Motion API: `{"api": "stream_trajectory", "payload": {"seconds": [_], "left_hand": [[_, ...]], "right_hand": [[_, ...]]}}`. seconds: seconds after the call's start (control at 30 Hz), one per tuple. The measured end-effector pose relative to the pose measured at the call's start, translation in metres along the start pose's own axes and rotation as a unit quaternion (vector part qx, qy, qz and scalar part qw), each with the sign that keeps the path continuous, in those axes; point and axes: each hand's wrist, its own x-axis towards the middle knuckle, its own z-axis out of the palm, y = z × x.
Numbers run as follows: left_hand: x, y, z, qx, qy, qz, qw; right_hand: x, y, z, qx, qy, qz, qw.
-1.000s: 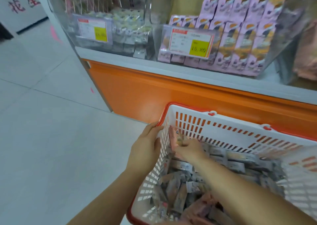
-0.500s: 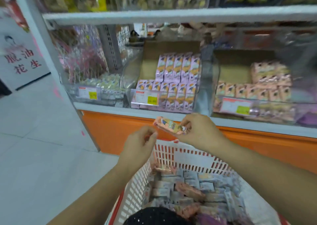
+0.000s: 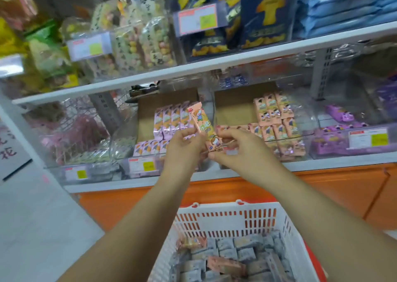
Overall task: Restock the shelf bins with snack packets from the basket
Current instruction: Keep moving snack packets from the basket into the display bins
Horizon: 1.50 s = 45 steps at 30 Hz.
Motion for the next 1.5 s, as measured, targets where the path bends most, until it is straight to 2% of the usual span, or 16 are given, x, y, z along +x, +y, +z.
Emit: {"api": "stream_trajectory", "payload": {"seconds": [0.1,0.2,0.37,0.7,0.77,0.93,1.13,1.2,1.27,1.3,1.37,1.43,1.5], "left_hand": [[0.021,0.005,0.03,0.041,-0.012,0.023,0.999],[0.049,0.002,0.059,0.104,-0.018,0.037,0.994],[0.099,-0.007,0.104,0.2,0.007,0.053,0.978],[0.154,-0.03,0.157,0.302,0.03,0.037,0.952],[0.155,-0.035,0.161,0.356,0.004,0.074,0.932],[0.15,-0.04,0.161,0.501,-0.059,0.175,0.846],[0.135,-0.027,0.145,0.495,-0.145,0.175,0.839],[0.12,-0.022,0.132,0.458,-0.12,0.229,0.85],[0.099,-0.021,0.11,0.405,-0.092,0.315,0.854],[0.086,-0.022,0.096,0.384,-0.082,0.356,0.848],[0.065,-0.031,0.062,0.376,-0.064,0.396,0.835],[0.051,-0.046,0.026,0.383,-0.047,0.386,0.838],[0.037,-0.062,-0.008,0.365,-0.03,0.338,0.867]], "right_hand": [[0.01,0.03,-0.022,-0.126,0.041,0.059,0.989],[0.014,0.059,-0.038,-0.227,0.03,0.134,0.964],[0.018,0.079,-0.045,-0.247,0.023,0.14,0.958],[0.023,0.087,-0.039,-0.236,0.039,0.116,0.964],[0.024,0.089,-0.039,-0.234,0.039,0.112,0.965],[0.025,0.094,-0.041,-0.237,0.038,0.105,0.965],[0.025,0.095,-0.039,-0.238,0.06,0.085,0.966],[0.022,0.094,-0.036,-0.222,0.1,0.047,0.969],[0.016,0.088,-0.029,-0.177,0.134,-0.032,0.975],[0.013,0.084,-0.024,-0.154,0.124,-0.062,0.978],[0.003,0.076,-0.006,-0.142,0.039,-0.081,0.986],[-0.007,0.078,0.018,-0.163,-0.056,-0.057,0.983],[-0.016,0.085,0.04,-0.193,-0.128,-0.027,0.973]]}}
